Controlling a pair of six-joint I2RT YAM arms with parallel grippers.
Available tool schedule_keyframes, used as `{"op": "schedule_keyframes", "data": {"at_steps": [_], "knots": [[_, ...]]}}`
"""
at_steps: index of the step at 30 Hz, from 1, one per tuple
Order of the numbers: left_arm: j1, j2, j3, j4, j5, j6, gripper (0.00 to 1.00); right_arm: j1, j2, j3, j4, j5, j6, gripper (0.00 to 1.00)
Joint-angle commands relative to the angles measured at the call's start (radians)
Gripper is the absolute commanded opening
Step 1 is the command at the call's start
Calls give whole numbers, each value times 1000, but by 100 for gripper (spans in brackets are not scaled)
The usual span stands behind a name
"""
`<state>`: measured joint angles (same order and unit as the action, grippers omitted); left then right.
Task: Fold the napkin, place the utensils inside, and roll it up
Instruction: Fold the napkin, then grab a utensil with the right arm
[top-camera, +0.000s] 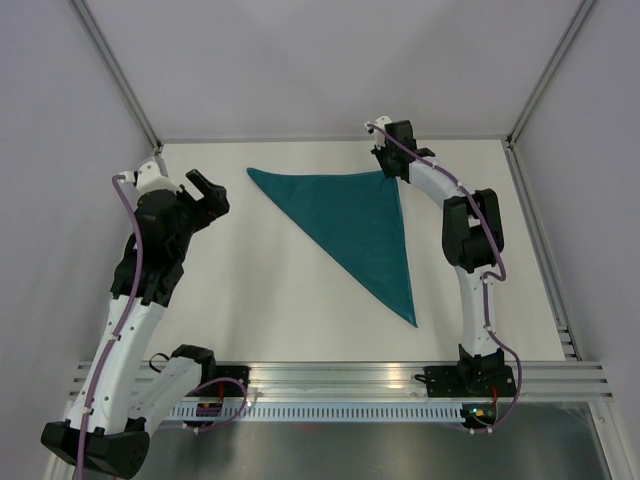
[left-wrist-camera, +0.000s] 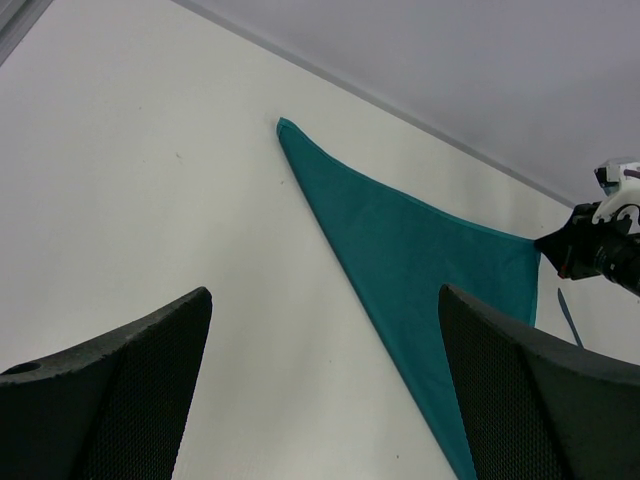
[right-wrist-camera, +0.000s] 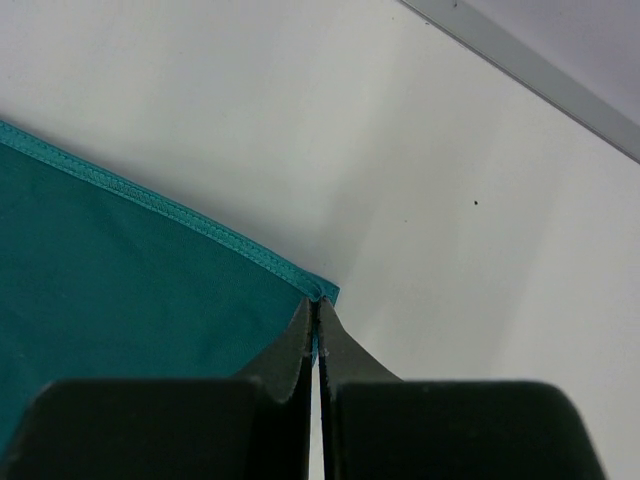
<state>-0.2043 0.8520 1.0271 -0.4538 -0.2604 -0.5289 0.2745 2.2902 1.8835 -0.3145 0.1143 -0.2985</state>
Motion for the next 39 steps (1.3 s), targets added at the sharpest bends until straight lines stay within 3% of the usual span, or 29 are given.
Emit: {"op": "schedule_keyframes", "data": {"at_steps": [1, 12, 15, 16, 21, 25, 30, 33, 39], "knots": [[-1, -1, -2, 38, 10, 3, 97, -6, 28, 66, -20, 53, -22, 0], [-1, 1, -9, 38, 12, 4, 97, -8, 60, 88, -28, 77, -30, 0], [-1, -1, -10, 38, 15, 4, 97, -11, 64, 103, -34, 74, -25, 16], [-1, -2, -10, 38, 16, 4, 97, -12, 63, 106, -35, 71, -24, 31], [-1, -11, -18, 38, 21, 6, 97, -40, 51, 158, -70, 30, -1, 62], [-1, -22, -30, 41, 30, 4, 97, -78, 9, 166, -109, -24, 18, 61], [-1, -60, -73, 63, 67, -8, 97, -210, -113, 48, -196, -266, 29, 57], [-1, -79, -111, 89, 96, -16, 97, -317, -159, -18, -262, -398, -14, 49], [-1, -87, -156, 113, 133, -14, 97, -400, -267, -227, -262, -429, -128, 51]]}}
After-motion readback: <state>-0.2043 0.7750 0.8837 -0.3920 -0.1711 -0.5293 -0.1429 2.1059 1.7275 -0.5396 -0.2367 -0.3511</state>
